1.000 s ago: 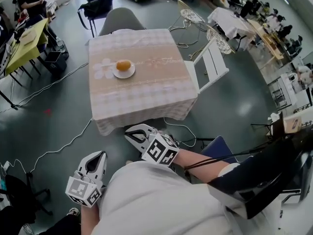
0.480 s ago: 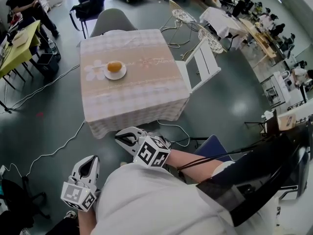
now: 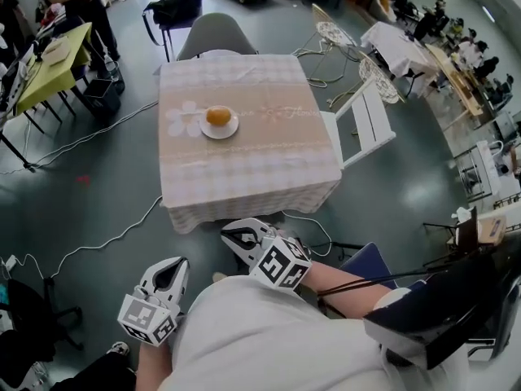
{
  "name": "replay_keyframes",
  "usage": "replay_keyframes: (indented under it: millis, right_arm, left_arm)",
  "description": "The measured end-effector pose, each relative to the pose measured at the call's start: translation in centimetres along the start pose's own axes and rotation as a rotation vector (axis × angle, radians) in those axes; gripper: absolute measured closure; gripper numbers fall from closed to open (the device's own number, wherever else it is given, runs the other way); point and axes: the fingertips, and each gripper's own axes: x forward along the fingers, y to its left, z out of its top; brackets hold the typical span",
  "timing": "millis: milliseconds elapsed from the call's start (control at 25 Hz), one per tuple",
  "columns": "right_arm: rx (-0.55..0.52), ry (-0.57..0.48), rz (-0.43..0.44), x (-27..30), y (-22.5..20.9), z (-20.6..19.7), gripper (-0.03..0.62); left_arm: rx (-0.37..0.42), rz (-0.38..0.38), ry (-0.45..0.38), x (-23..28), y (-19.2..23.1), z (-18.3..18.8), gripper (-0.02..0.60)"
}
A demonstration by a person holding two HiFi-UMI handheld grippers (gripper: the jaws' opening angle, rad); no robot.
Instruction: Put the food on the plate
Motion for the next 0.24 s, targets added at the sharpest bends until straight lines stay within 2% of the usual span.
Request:
replay_keyframes:
  millis: [240]
  right_arm:
    - [0.037,0.055,-0.076,-2.7,-5.0,-2.0,0.582]
  left_arm:
    - [0.012,-0.068,0.035,6.1,2.0,1.8,0.572]
